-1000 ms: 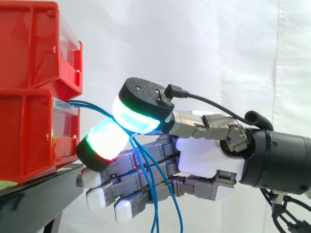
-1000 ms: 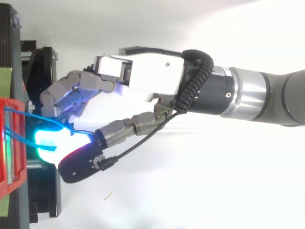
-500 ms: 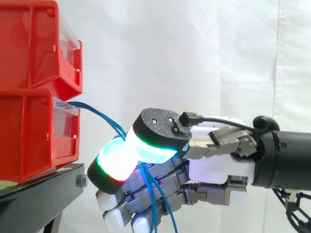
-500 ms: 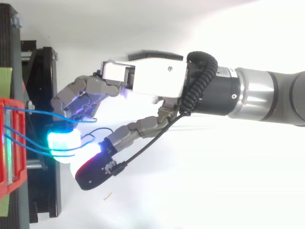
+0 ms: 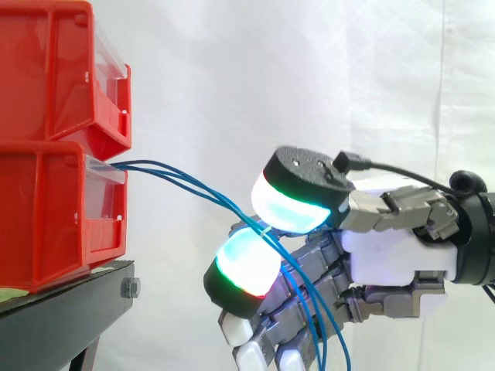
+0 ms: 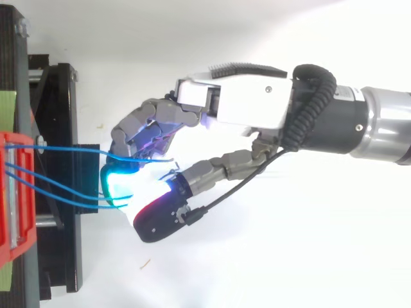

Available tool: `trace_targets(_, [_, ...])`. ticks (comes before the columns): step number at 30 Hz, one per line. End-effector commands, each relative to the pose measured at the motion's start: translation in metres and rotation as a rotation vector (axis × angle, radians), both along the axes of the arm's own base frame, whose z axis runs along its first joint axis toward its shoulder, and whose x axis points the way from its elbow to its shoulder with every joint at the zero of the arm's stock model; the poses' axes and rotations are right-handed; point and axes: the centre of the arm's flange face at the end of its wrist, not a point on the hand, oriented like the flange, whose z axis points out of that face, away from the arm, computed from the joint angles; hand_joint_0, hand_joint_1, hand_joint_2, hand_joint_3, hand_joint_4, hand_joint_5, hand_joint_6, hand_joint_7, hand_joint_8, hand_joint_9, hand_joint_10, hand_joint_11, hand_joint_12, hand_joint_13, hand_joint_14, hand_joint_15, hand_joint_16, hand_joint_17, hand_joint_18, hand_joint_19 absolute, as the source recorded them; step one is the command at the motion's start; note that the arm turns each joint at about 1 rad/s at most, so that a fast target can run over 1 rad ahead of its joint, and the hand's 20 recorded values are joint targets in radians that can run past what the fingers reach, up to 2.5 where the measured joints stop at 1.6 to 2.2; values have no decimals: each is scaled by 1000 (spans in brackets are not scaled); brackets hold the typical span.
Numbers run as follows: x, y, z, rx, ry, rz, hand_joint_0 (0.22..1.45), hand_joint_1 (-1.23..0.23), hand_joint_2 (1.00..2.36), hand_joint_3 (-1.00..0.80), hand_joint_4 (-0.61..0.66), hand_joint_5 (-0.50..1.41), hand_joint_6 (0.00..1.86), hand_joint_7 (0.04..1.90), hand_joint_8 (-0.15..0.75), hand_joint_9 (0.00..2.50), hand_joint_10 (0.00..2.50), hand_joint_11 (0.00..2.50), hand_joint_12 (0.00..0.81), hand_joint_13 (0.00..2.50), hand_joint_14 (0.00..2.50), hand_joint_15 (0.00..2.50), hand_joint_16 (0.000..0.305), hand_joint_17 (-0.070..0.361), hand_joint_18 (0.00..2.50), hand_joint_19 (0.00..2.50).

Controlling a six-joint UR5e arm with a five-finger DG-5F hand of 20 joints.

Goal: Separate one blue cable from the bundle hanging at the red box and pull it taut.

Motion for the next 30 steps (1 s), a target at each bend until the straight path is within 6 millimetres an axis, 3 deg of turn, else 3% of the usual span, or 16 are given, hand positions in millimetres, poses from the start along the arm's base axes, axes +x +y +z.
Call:
trace_targets(1, [-2, 0, 2, -1, 3, -2, 556, -502, 1000, -500, 163, -181, 818, 963, 302, 881, 23, 728, 367, 771, 17, 504, 45, 102, 760, 611])
trace_targets(5, [-3, 0, 2, -3, 9, -6, 590, -496, 1001, -500, 155, -179, 808, 985, 300, 880, 20, 717, 363, 766, 18, 515, 45, 100, 754, 618])
trace_targets(15, [2, 1, 11, -2, -12, -8, 626, -732, 1017, -268, 130, -197, 842, 997, 304, 842, 24, 737, 366, 763, 17, 517, 45, 101, 750, 613])
trace_targets(26, [3, 7, 11, -1, -10, -38, 736, -890, 1012, -368, 92, -209, 868, 901, 282, 812, 24, 754, 352, 767, 18, 513, 45, 100, 757, 559])
trace_targets(30, [3, 11, 11, -1, -12, -42, 789, -918, 1005, -440, 81, -208, 885, 973, 271, 828, 24, 759, 349, 796, 19, 530, 43, 98, 759, 549])
